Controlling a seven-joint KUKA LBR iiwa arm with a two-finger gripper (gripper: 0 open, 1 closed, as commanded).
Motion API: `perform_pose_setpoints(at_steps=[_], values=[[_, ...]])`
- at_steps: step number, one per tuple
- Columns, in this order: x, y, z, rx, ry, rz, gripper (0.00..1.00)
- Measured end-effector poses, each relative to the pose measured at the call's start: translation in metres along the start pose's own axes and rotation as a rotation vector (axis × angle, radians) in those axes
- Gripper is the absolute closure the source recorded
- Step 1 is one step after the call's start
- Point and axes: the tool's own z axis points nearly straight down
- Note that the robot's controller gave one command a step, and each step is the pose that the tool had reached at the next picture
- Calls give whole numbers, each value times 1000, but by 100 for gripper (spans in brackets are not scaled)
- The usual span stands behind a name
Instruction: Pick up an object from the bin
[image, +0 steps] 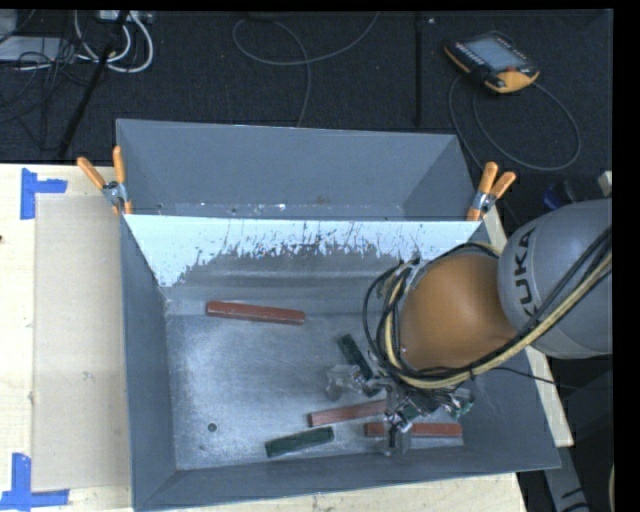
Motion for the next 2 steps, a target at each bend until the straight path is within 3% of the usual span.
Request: perform_pose_setpoints(at_steps=[1,2], values=[[36,-17,-12,-3,2,-89,100],[36,-17,-12,-3,3,-88,100]])
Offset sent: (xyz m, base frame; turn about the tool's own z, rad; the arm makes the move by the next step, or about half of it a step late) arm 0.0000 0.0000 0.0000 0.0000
